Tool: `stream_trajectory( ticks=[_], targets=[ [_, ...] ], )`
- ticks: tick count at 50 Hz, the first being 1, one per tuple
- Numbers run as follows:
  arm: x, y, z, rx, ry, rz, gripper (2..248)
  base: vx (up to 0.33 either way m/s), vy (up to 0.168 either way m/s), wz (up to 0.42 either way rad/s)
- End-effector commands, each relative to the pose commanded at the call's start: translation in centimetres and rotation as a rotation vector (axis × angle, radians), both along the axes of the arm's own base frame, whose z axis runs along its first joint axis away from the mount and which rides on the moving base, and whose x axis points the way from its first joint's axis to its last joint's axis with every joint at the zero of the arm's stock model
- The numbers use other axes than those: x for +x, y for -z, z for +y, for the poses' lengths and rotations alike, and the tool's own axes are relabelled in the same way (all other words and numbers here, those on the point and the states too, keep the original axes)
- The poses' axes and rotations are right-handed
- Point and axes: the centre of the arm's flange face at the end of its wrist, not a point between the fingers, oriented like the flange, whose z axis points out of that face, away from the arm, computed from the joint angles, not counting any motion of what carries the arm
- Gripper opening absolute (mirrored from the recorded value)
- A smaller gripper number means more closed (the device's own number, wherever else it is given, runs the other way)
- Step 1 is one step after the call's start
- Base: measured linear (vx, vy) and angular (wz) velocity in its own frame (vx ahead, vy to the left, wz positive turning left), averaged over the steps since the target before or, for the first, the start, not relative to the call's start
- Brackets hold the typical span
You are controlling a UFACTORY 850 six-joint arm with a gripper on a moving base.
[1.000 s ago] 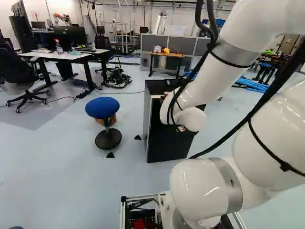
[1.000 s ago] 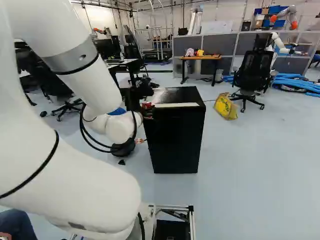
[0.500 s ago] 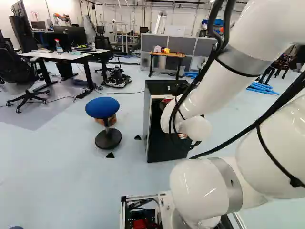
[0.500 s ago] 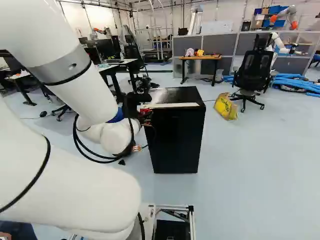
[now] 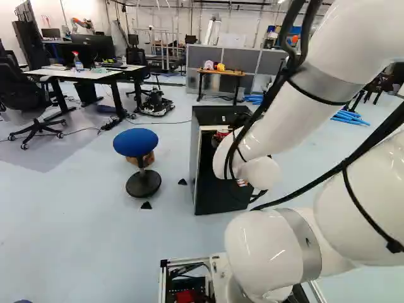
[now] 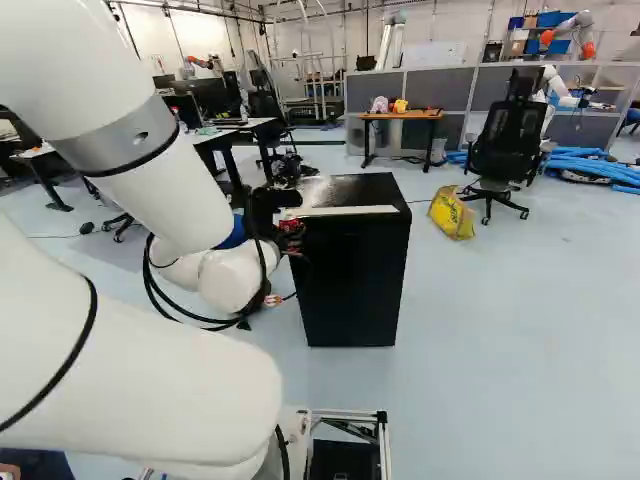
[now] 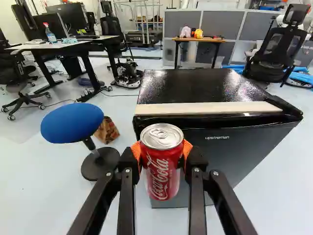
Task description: Grab a drink from the fridge
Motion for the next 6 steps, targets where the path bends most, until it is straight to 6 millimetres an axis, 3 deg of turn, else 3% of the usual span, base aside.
stream_trajectory(
  ticks=[6],
  targets=[
    [0.0, 0.0, 0.0, 0.0, 0.0, 0.0, 100, 0.0, 0.0, 0.0]
  ],
)
